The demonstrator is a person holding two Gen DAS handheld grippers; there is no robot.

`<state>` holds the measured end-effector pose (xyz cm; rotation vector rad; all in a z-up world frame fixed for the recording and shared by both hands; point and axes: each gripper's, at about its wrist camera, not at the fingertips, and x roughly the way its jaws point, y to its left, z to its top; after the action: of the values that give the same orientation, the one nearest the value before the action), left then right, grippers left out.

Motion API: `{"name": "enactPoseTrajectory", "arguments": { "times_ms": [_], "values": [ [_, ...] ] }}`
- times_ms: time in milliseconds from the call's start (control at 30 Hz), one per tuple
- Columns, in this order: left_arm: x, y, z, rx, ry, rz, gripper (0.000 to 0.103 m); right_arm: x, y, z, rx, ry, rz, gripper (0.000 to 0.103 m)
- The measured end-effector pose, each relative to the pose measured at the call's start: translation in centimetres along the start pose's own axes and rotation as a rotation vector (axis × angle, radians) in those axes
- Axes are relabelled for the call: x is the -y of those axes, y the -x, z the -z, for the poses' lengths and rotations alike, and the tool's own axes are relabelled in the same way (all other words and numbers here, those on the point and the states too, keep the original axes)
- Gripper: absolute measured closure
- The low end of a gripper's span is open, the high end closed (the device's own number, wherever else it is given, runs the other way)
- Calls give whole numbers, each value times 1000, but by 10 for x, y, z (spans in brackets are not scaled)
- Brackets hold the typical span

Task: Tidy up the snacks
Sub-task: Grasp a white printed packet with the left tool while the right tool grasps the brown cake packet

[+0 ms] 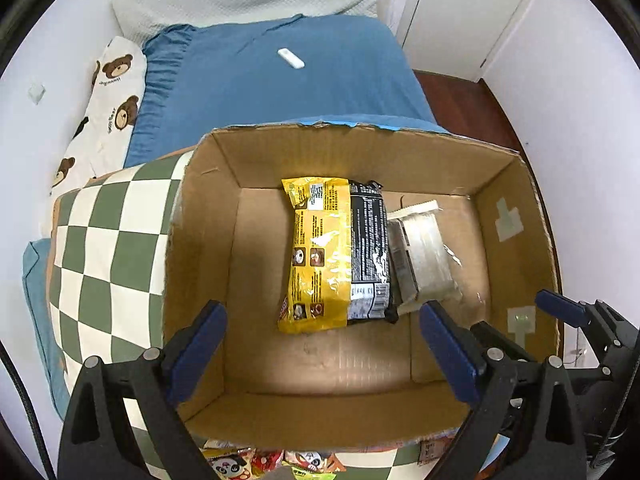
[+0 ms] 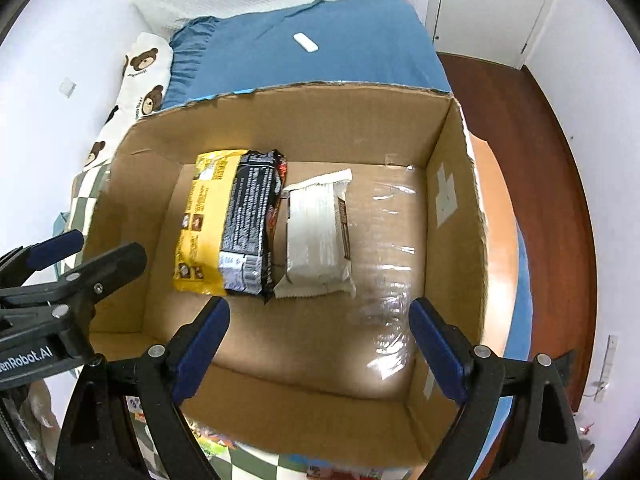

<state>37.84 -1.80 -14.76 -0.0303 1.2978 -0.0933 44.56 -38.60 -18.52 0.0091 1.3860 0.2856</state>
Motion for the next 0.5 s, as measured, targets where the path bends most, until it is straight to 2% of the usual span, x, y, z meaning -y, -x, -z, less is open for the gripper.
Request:
{"name": "enactPoseTrajectory", "arguments": {
  "times_ms": [333,500],
  "values": [
    [1,71,25,140,2,16,5,-8,62,35,109,-9,-44,10],
    [-16,108,55,221,52,25,5,-9,94,64,180,-36,-102,10]
  ]
}}
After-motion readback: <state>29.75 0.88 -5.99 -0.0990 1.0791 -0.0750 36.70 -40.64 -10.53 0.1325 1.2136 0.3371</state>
